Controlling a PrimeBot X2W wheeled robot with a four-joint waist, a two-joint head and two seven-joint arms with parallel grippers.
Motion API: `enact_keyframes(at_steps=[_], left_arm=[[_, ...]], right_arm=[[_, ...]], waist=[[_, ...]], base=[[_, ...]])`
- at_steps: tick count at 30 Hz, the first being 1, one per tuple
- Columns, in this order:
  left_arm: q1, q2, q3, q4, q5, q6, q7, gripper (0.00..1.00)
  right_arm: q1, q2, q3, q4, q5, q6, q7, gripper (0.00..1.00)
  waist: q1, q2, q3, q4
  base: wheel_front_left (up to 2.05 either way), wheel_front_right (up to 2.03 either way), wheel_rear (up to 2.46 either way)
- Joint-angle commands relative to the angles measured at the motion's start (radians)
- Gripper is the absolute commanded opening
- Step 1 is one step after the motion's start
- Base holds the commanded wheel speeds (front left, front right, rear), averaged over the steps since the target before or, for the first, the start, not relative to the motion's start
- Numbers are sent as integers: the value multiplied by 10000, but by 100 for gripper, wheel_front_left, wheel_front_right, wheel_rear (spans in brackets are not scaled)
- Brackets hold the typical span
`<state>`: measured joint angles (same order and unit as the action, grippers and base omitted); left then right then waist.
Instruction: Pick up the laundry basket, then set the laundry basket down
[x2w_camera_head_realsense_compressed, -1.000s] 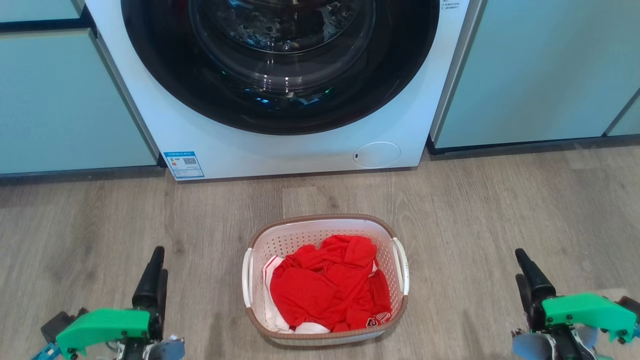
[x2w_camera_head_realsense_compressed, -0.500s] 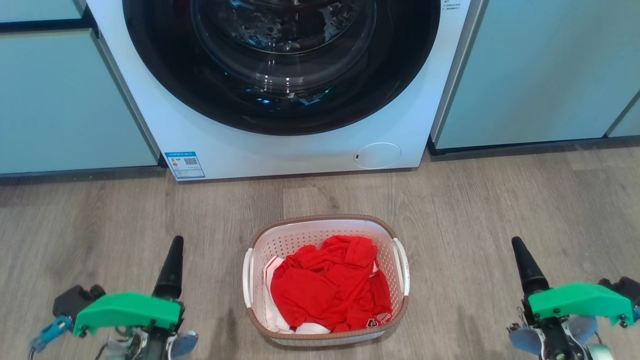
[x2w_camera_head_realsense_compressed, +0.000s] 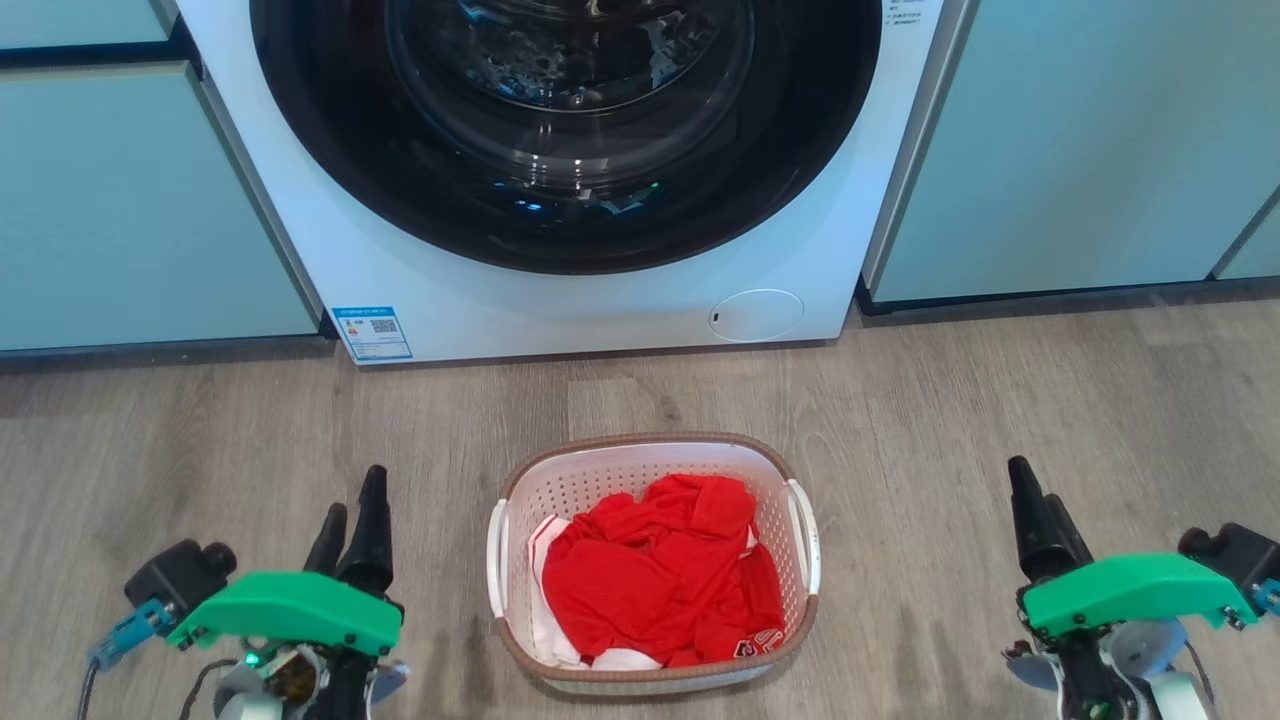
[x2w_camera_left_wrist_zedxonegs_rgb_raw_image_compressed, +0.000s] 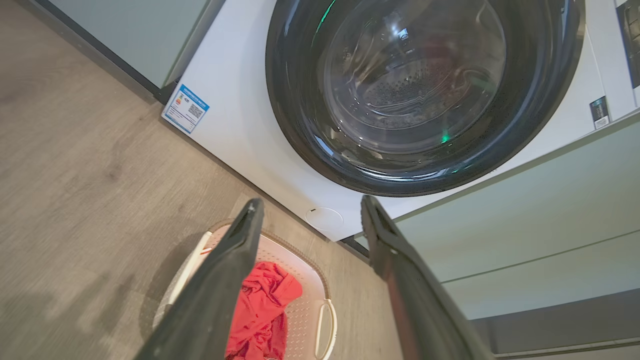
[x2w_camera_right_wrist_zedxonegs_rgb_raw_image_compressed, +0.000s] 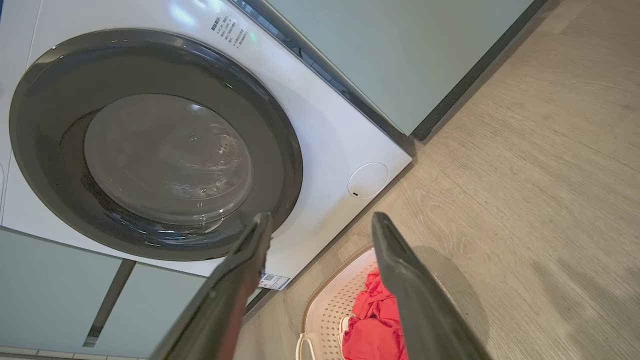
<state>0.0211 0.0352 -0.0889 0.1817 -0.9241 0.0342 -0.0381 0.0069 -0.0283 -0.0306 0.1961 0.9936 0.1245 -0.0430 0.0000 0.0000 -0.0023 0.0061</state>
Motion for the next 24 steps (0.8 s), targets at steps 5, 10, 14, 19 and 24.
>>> enact_keyframes(at_steps=[5, 10, 14, 19, 24], left_arm=[[-266, 309, -100, -498, 942, 323, -289, 100], [-208, 442, -280, -628, 1579, 578, -438, 100], [-184, 536, -437, -737, 2088, 785, -557, 100], [-138, 663, -692, -839, 2818, 1052, -734, 100], [-102, 754, -880, -886, 3407, 1251, -883, 100]], right_arm=[[-277, -124, 316, -520, -1018, 29, -269, 100], [-240, -132, 454, -482, -1584, 32, -416, 100], [-232, -137, 571, -440, -2048, 34, -533, 100], [-236, -146, 736, -429, -2765, 37, -708, 100], [-235, -153, 839, -483, -3376, 39, -854, 100]], waist=[[0, 0, 4, 12], [0, 0, -3, 20], [0, 0, -13, 26], [0, 0, -26, 25], [0, 0, -27, 21]], base=[[0, 0, 0], [0, 0, 0], [0, 0, 0], [0, 0, 0], [0, 0, 0]])
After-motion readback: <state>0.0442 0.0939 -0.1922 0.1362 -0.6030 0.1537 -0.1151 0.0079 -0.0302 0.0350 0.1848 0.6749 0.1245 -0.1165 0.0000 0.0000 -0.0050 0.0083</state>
